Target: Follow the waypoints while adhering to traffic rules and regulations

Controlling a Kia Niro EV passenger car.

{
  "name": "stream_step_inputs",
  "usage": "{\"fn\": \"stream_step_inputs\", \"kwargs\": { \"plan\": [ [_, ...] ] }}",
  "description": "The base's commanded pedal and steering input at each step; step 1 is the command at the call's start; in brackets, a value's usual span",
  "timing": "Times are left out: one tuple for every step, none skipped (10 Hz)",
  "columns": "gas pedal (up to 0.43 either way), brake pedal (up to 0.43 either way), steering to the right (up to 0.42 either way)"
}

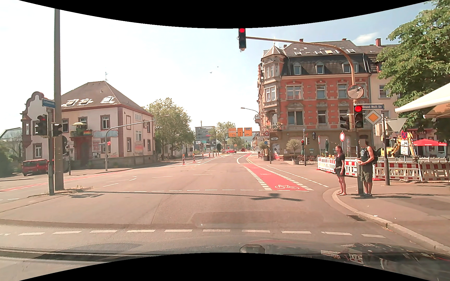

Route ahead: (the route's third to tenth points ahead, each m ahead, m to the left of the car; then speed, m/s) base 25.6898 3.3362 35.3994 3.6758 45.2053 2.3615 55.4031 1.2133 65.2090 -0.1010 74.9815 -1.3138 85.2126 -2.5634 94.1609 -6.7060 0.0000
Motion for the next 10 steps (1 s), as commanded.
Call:
{"fn": "stream_step_inputs", "kwargs": {
  "plan": [
    [0.000,0.268,-0.012],
    [0.000,0.274,-0.012],
    [0.000,0.268,-0.012],
    [0.000,0.268,-0.012],
    [0.000,0.274,-0.012],
    [0.000,0.268,-0.012],
    [0.000,0.268,-0.012],
    [0.000,0.268,-0.012],
    [0.000,0.274,-0.012],
    [0.000,0.274,-0.012]
  ]
}}
